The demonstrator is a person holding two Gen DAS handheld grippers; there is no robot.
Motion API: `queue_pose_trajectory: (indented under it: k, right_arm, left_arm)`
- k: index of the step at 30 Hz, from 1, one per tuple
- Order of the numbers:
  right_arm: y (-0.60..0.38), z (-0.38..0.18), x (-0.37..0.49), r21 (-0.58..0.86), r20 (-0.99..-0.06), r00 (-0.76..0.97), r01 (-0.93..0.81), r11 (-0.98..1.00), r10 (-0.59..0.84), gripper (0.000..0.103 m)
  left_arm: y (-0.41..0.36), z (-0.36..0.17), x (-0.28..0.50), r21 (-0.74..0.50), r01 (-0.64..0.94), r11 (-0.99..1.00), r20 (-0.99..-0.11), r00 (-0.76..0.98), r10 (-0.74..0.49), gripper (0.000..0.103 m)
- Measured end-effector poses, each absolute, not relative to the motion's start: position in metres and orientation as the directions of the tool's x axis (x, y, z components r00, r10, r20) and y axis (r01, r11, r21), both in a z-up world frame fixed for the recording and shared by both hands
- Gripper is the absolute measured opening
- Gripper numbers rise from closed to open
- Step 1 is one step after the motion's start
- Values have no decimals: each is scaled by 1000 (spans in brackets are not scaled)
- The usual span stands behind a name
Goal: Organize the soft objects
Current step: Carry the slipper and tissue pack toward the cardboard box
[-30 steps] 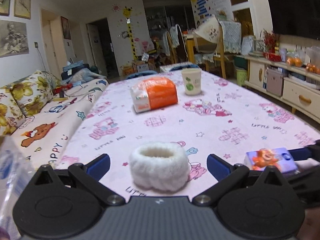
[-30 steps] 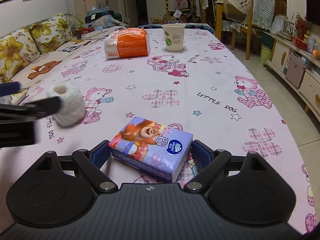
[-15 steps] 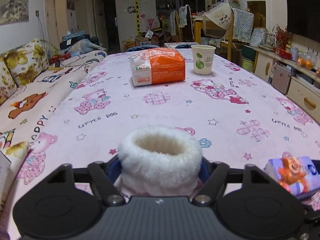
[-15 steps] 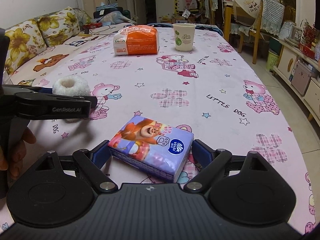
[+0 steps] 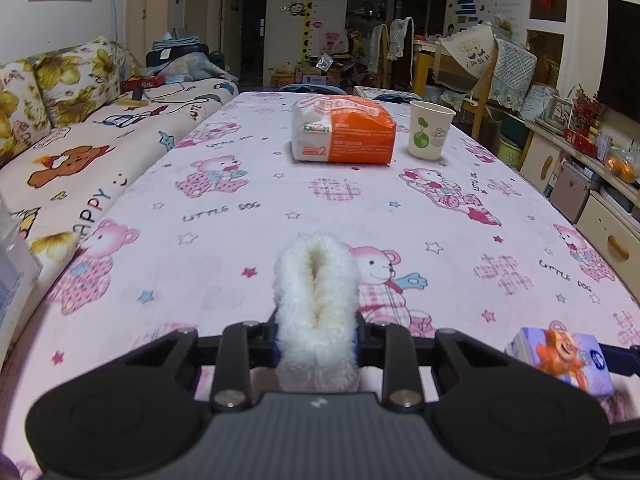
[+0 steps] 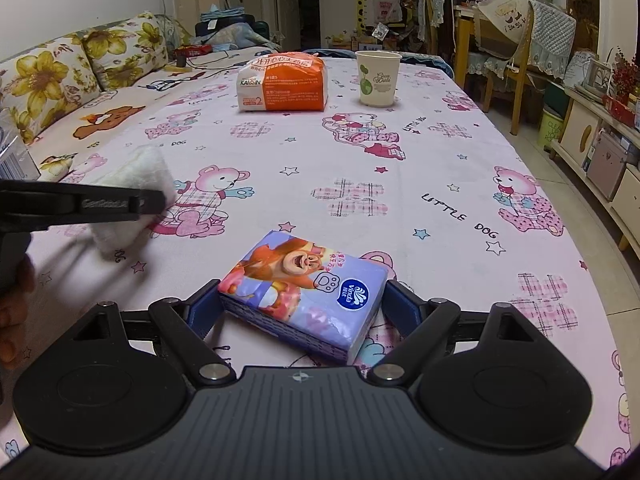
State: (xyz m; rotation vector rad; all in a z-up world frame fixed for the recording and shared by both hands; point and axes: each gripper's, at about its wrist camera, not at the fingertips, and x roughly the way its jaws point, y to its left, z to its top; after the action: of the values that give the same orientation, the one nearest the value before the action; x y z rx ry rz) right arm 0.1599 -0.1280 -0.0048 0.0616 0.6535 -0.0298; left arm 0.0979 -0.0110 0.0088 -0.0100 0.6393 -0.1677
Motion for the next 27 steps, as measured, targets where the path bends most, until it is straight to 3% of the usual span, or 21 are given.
queue_pose_trajectory:
  k: [27]
  right_arm:
    - [-110,0,139,-2,-606,795,5,1000,-5,103]
  left_arm:
    - [21,34,2,-18,137,990,-604,788,-120,27]
